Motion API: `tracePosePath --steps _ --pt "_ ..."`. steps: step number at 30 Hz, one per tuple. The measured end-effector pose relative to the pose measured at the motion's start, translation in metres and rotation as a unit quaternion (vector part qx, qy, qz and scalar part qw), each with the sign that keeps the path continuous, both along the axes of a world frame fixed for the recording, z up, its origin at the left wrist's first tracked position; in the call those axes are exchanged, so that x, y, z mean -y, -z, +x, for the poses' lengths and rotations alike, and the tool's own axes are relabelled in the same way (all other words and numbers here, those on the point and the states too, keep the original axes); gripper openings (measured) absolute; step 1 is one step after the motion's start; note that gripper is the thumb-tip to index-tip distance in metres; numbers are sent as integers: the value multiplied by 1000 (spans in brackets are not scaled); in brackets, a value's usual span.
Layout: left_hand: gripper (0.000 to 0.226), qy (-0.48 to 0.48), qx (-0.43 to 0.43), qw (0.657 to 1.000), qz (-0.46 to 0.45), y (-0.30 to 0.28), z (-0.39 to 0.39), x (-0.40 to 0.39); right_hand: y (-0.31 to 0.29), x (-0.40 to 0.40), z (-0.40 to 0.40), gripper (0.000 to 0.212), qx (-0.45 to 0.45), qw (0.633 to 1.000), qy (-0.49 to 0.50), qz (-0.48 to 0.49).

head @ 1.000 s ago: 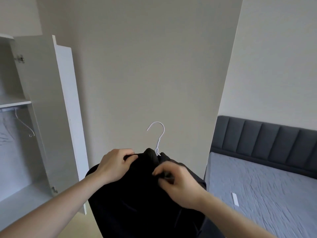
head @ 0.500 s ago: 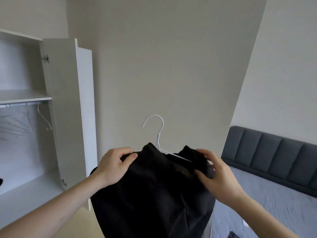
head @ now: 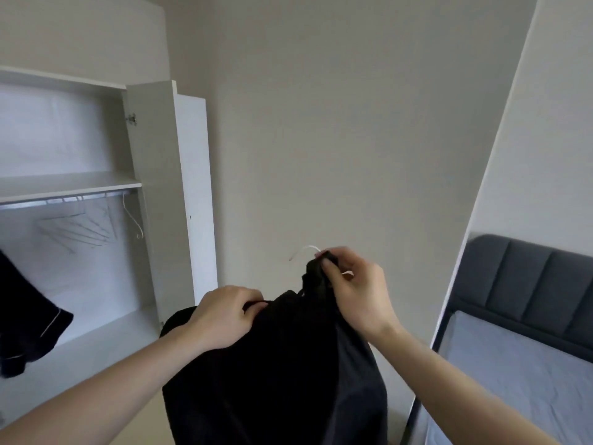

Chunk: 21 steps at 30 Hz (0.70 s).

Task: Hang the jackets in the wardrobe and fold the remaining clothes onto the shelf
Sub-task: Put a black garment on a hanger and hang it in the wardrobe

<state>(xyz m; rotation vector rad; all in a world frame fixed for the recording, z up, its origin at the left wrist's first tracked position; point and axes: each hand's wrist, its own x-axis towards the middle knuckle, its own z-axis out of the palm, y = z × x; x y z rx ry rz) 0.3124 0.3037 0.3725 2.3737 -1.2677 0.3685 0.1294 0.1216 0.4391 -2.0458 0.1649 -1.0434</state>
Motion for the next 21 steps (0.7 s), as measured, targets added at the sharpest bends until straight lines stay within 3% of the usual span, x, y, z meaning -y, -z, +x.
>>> tracePosePath --steps 3,6,8,10,13,16,18,21 --pt "28 -67 -73 994 -48 4 2 -7 33 -36 0 23 -100 982 -157 -20" --pt "30 -76 -139 979 -129 18 -2 -23 72 -38 -4 29 -219 941 -238 -97" --pt "32 -80 -159 970 -166 28 -5 -34 76 -29 -5 32 -217 939 -227 -141" --pt "32 -88 -163 965 -186 31 -5 -44 67 -16 -2 28 -160 953 -176 -190" --pt "32 -90 -161 961 -205 23 -3 -57 44 11 12 28 -94 974 -89 -187" --pt "38 -86 -149 960 -220 11 7 -65 30 43 42 41 -209 962 -43 -173" --pt "38 -91 -141 960 -224 7 18 -70 32 53 64 20 -305 940 -49 -148" --pt "40 -113 -137 962 -205 7 40 -81 46 45 97 26 -320 928 -81 -171"
